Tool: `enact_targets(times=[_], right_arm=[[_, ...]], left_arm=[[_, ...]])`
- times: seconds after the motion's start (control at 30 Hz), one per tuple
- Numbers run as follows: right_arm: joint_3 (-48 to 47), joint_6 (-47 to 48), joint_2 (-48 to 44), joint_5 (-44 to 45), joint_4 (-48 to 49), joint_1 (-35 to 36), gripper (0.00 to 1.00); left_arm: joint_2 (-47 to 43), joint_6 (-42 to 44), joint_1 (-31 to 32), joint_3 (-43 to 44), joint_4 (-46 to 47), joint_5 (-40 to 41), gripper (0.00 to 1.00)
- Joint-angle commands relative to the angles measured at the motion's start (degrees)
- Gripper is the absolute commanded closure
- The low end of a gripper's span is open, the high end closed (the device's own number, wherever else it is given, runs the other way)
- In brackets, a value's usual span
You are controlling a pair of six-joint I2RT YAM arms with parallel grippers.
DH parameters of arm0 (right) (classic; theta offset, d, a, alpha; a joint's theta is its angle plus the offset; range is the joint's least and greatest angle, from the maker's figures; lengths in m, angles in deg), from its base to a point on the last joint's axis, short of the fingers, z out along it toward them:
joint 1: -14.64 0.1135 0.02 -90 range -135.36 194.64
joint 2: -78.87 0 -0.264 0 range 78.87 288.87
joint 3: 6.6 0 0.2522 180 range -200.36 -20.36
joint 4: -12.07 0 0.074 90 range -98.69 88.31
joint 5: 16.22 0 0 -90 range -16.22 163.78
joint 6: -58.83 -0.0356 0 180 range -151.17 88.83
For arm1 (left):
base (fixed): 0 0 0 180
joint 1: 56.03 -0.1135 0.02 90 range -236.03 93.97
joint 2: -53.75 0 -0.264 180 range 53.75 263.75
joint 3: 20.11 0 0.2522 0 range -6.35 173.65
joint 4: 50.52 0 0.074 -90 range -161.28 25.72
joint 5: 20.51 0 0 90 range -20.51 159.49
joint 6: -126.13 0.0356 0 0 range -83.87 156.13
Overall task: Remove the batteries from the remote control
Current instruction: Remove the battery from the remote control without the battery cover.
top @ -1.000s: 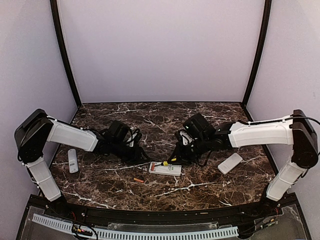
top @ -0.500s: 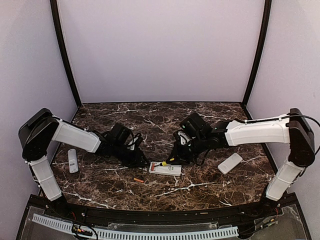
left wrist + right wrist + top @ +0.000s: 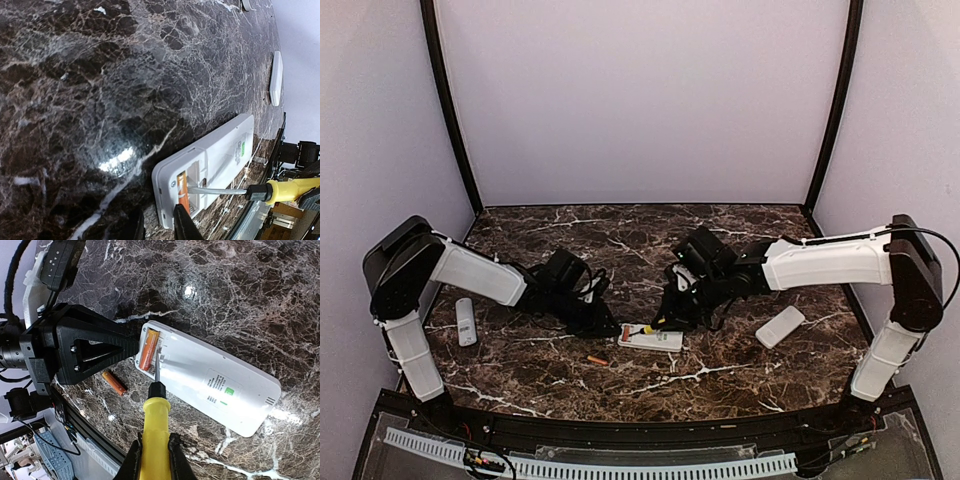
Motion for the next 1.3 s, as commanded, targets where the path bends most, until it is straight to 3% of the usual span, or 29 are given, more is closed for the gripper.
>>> enact_targets(times=[0.0,0.6,1.27], right_arm=[[-0.5,-1.4,1.2,1.3,0.1,0.6,1.0],[7.6,-6.0,0.9,1.6,8.9,0.5,1.0],[20.3,-8.7,0.0,-4.8,30.3,-1.6,1.0]], left_arm=[[1.1,0.9,0.5,1.5,-2.1,-0.2,0.81],[2.4,0.6,0.9,1.5,-2.9,-0.2,0.93],[2.9,0.2,1.1,1.4,-3.2,-0.1,1.0]])
